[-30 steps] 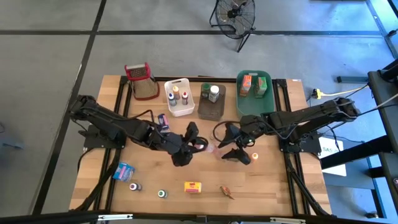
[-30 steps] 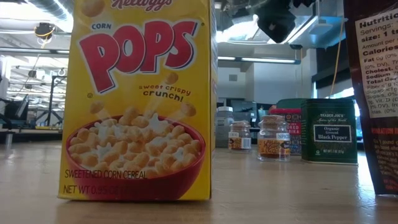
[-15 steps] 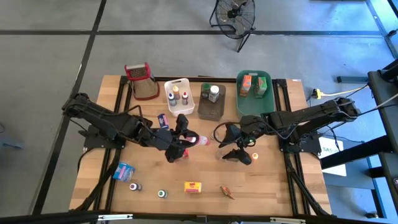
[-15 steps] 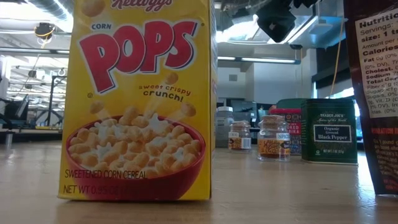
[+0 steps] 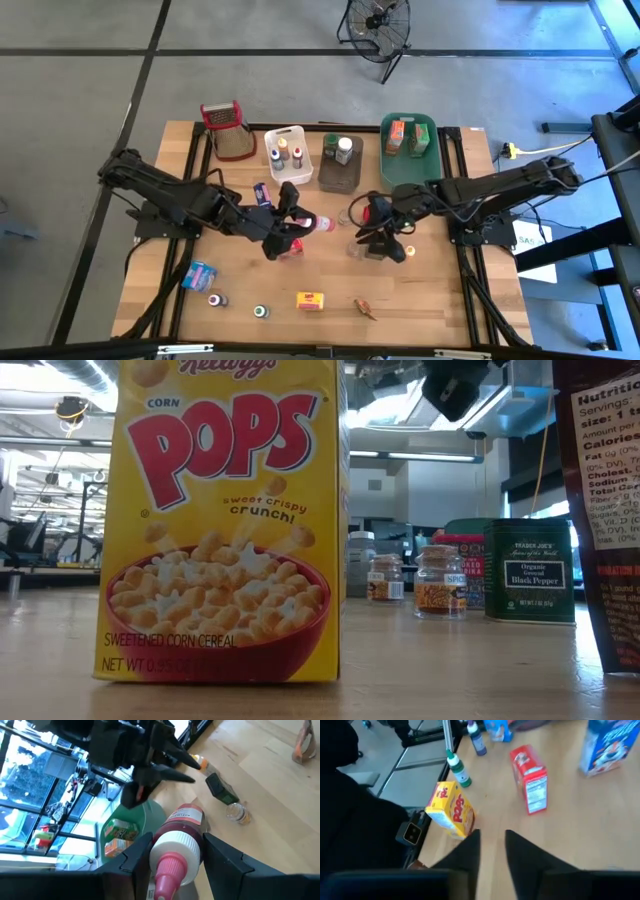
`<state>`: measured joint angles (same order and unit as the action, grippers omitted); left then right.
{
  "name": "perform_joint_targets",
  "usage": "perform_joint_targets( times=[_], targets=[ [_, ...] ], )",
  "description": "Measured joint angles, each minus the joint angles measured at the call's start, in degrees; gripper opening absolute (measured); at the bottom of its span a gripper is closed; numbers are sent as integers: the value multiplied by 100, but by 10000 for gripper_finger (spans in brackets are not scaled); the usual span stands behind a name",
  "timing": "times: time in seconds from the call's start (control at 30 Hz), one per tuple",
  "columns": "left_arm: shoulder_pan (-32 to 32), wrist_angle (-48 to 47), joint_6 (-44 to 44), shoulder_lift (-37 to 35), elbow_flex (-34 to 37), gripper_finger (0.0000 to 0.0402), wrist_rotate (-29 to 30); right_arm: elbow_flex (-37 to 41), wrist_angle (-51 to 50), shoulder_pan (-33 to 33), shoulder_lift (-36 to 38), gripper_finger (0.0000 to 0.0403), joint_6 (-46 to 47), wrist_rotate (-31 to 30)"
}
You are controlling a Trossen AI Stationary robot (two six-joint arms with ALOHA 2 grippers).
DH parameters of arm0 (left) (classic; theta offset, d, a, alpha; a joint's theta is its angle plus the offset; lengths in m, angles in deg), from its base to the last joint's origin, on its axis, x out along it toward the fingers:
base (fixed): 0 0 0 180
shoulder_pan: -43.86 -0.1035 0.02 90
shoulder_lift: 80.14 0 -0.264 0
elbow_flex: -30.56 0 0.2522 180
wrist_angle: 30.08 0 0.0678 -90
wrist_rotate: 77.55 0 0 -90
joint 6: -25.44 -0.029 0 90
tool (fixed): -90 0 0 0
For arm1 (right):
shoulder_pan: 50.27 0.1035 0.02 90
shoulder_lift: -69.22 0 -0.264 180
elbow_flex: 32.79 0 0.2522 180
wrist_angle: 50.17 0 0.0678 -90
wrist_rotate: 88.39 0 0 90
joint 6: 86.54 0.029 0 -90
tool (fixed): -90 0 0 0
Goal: Pick & Place Kitchen Items
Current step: Put the pink food coloring into the white bin
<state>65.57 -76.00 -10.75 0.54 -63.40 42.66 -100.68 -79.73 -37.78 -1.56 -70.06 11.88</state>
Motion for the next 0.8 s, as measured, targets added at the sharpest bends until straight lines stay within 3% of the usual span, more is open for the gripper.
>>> perform_joint_targets(
  times=[0.2,0.5,0.8],
  targets=[
    [-65,-300,233,-156,0,146,48,0,-586,6,612,7,-156,-565],
    [-375,-943,713,-462,0,146,70,0,-1920,383,1786,4,-157,-1831],
    [-771,-1443,1215,-764,0,146,-127,430,-1846,1097,2444,3,-168,-2586]
  ],
)
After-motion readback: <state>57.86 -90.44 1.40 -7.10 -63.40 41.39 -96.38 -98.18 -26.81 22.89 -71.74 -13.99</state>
